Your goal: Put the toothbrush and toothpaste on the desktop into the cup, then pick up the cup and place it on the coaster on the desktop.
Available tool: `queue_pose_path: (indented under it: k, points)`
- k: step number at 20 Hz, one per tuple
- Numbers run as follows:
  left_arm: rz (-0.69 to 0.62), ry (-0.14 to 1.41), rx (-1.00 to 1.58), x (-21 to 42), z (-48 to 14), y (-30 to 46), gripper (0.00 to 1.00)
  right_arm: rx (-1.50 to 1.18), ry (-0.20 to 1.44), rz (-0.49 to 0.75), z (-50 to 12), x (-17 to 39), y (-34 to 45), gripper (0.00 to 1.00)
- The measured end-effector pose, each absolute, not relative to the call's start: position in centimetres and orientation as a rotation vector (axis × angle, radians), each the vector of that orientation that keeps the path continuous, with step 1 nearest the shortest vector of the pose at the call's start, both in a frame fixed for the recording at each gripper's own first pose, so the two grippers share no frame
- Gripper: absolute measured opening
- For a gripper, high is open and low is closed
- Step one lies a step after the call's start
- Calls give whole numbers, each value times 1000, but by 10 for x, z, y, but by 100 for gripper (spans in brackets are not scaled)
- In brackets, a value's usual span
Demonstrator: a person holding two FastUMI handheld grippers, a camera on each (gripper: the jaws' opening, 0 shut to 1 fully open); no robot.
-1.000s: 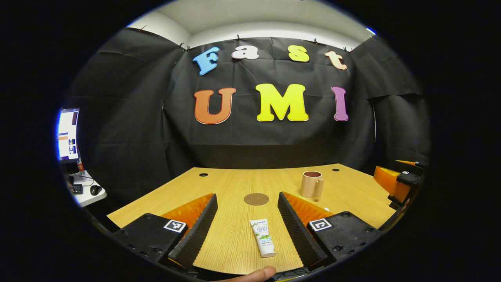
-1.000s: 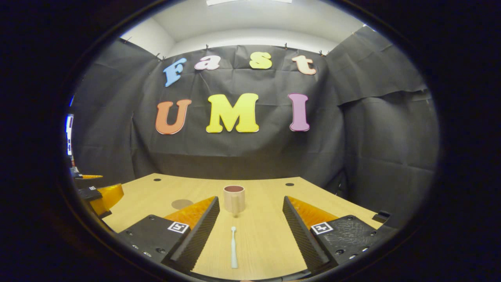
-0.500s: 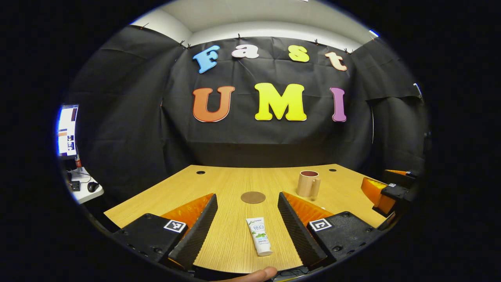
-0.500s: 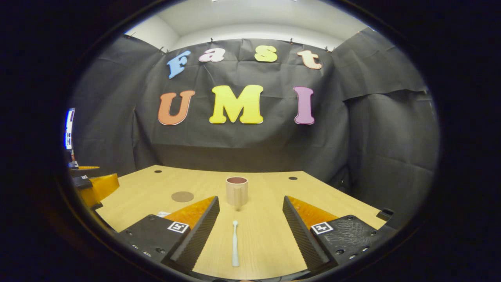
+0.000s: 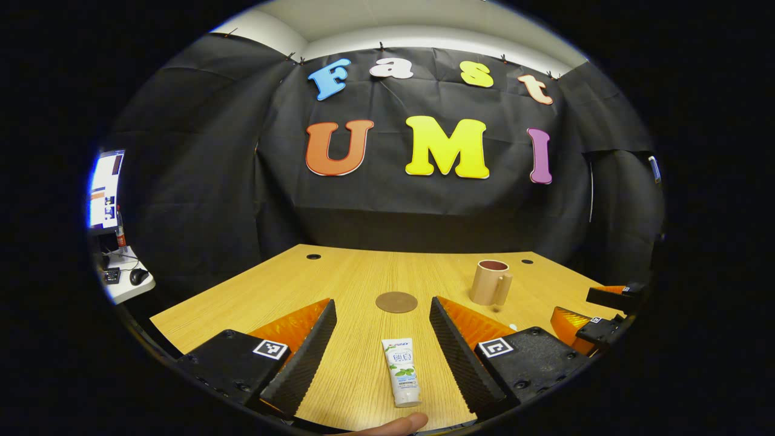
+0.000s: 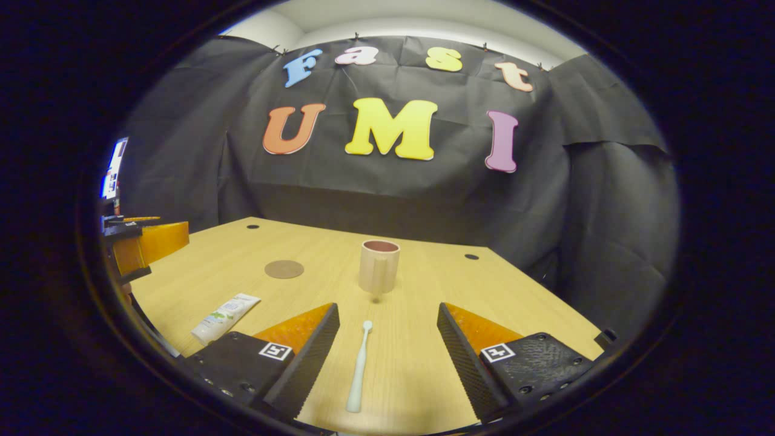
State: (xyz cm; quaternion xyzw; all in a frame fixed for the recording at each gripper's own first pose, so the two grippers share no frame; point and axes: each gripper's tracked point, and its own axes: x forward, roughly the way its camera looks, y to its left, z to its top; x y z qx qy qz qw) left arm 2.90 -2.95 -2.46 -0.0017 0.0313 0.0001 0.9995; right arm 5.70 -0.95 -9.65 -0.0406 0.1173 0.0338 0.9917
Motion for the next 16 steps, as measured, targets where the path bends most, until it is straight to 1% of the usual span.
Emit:
queue_pose_path:
  k: [2,5,6,9,11,14,16]
  points:
    - [3,96,-9,38,-36,-29,98,-26,332,75,-127,66,-10,96]
    - [-23,109,-23,45,-42,-35,98,37,427,72,-154,77,-7,85]
    - [-28,109,-25,48,-44,-35,98,29,442,71,-159,81,-6,83]
    - [-35,131,-18,53,-54,-34,98,27,484,89,-168,91,2,82]
    - [-34,150,-9,56,-60,-32,98,21,551,110,-181,91,11,76]
    - [-62,196,-9,58,-72,-36,98,-24,579,101,-179,88,14,59]
    - [-66,229,1,59,-79,-36,98,0,619,85,-182,93,10,29]
